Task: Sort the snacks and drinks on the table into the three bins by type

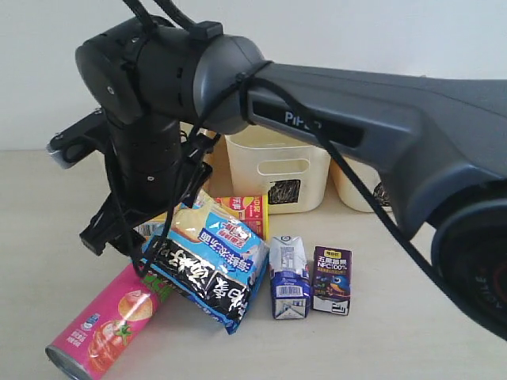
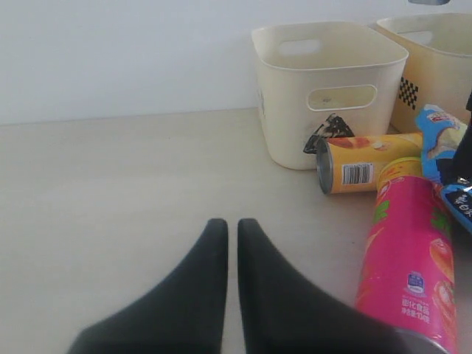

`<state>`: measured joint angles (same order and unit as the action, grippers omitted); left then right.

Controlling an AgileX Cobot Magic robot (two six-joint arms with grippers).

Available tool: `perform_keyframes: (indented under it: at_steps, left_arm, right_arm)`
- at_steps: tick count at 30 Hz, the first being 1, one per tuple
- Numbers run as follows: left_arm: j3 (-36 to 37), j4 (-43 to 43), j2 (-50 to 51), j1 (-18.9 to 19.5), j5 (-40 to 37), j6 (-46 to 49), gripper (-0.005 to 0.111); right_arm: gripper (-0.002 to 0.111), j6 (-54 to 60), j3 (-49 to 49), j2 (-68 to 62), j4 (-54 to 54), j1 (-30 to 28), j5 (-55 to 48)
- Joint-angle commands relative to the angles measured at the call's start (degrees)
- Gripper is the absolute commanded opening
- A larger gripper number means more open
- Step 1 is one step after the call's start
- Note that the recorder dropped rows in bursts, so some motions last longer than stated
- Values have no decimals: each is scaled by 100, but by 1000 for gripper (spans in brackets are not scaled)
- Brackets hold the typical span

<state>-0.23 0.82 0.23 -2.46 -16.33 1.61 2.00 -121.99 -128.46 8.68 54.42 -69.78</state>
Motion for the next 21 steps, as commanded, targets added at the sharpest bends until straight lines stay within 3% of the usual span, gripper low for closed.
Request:
perform_keyframes:
  at_steps: [1,21]
  left_arm:
    - [23,-21,-23,17,28,-74,4]
    - [23,-21,-23,17,11,-74,4]
  right_arm:
    - [78,219,33,149,87,247,-18]
    - [78,-1450,1606,224,1143,438,-18]
